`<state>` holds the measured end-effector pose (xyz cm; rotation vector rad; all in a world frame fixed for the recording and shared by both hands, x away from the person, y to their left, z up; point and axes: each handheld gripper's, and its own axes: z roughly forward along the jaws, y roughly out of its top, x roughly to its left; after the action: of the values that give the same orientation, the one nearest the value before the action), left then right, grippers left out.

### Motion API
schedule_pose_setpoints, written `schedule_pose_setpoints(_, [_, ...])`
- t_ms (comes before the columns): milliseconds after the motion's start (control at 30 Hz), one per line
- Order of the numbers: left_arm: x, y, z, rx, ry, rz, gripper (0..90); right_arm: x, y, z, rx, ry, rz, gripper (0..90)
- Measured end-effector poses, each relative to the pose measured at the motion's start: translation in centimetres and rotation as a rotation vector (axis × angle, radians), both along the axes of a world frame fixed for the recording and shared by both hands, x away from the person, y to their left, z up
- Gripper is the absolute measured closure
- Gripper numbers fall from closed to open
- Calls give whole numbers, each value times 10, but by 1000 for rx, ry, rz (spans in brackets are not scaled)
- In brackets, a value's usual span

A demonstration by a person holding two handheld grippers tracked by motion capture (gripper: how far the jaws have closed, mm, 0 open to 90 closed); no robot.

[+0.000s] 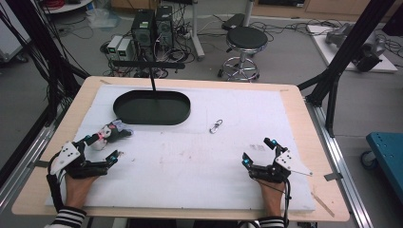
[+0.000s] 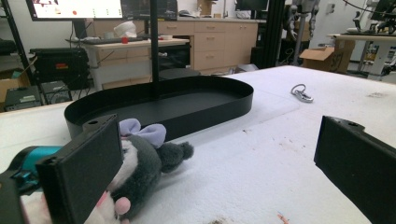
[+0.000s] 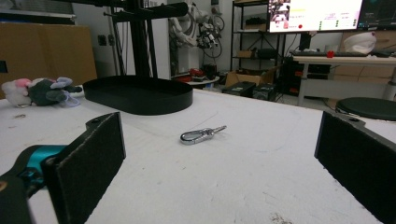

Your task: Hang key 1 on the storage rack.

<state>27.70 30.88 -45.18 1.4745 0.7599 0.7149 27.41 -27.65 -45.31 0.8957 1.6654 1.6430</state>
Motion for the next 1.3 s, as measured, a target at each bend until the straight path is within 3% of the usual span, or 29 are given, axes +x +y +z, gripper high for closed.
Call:
schedule_pose_setpoints(500, [1,2,0,-28,13,9,17,0,0,0,-3,-5,-4,10])
schedule_pose_setpoints(867, [-1,4,2,-20,8,9,17,0,0,0,1,0,-3,10])
schedule_pose_setpoints(967, [-4,8,8,-19,-6,12,17,0,0,0,2,-1,-6,10])
schedule_pose_setpoints(1133, [-3,14,22,12,23,-19,17,0,0,0,3,2,-6,11])
schedule_pose_setpoints(1233, [-3,17,32,38,11,-30,17,0,0,0,3,0,-6,10])
schedule_pose_setpoints(1300, [-2,19,41,47,26,-43,17,0,0,0,3,1,-6,10])
